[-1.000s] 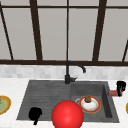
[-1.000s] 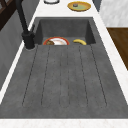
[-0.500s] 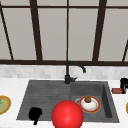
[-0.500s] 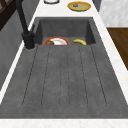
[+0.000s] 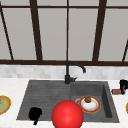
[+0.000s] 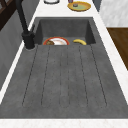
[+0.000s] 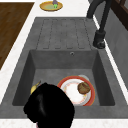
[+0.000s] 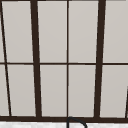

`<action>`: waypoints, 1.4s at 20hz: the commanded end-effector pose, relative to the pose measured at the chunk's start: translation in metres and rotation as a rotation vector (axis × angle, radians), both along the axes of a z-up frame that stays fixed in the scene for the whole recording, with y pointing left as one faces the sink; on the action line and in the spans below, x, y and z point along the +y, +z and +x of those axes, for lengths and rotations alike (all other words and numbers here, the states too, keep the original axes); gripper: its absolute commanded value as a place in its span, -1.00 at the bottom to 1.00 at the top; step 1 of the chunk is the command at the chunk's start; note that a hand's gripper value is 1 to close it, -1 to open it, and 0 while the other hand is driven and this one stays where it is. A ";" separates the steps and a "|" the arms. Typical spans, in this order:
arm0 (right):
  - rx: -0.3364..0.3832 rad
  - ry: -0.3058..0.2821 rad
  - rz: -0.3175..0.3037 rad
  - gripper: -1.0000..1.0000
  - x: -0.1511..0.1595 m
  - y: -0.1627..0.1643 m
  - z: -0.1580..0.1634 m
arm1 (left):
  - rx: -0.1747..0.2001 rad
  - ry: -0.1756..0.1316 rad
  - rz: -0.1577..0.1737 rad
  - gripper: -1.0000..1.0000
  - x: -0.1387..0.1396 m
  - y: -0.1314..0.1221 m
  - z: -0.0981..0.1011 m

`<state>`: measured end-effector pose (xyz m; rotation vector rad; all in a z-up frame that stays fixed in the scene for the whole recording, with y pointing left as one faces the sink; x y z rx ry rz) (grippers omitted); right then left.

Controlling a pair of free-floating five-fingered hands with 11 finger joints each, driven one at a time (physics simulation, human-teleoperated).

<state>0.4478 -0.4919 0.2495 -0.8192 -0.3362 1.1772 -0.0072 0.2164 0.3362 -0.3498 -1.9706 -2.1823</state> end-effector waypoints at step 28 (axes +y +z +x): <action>-0.051 -0.001 -0.224 1.00 -0.054 -0.156 0.041 | 0.000 0.000 0.000 0.00 0.000 0.000 0.000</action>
